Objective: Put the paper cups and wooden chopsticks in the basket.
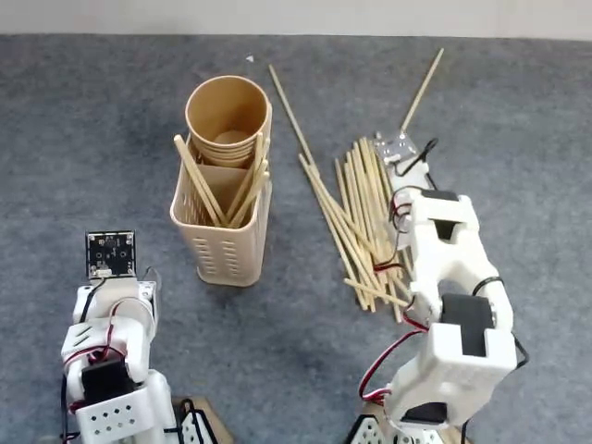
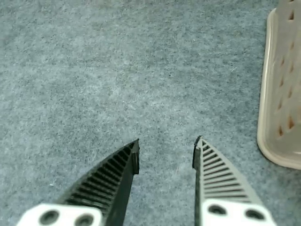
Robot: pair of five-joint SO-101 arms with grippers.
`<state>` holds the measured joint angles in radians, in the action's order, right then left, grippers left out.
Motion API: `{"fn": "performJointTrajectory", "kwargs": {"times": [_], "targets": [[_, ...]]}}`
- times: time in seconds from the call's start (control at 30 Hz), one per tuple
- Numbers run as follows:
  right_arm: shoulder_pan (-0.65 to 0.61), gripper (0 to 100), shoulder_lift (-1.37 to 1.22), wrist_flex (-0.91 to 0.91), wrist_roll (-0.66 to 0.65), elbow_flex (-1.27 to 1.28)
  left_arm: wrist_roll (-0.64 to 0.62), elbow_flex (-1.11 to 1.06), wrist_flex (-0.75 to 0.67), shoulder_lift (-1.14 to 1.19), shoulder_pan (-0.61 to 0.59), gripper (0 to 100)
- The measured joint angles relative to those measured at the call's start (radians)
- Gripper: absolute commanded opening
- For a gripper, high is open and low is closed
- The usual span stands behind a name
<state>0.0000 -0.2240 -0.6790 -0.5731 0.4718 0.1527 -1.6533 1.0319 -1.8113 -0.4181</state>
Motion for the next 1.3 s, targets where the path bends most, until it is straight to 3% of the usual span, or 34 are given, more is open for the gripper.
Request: {"fn": "performJointTrajectory", "kwargs": {"times": [0.13, 0.2, 0.37, 0.5, 0.63, 0.87, 1.0, 1.17, 1.3], "targets": [[0.0, 11.1, -0.041, -0.005, 0.0, -0.048, 0.0, 0.0, 0.0, 0.0, 0.0, 21], [0.0, 0.7, -0.048, -0.006, 0.0, -0.06, 0.0, 0.0, 0.0, 0.0, 0.0, 21], [0.0, 0.5, -0.038, -0.006, 0.003, -0.071, 0.0, 0.0, 0.0, 0.0, 0.0, 21], [-0.002, 0.5, 0.051, -0.006, 0.157, -0.068, 0.0, 0.0, 0.0, 0.0, 0.0, 21], [-0.037, 0.5, 0.296, 0.009, 0.342, -0.068, 0.0, 0.0, 0.0, 0.0, 0.0, 21], [-0.235, 0.5, 0.786, 0.196, 0.654, -0.046, 0.0, 0.0, 0.0, 0.0, 0.0, 21], [-0.4, 0.5, 0.907, 0.311, 0.822, 0.026, 0.0, 0.0, 0.0, 0.0, 0.0, 21], [-0.554, 0.5, 0.916, 0.465, 0.856, 0.144, 0.0, 0.0, 0.0, 0.0, 0.0, 21], [-0.594, 0.5, 0.879, 0.554, 0.856, 0.215, 0.0, 0.0, 0.0, 0.0, 0.0, 21]]}}
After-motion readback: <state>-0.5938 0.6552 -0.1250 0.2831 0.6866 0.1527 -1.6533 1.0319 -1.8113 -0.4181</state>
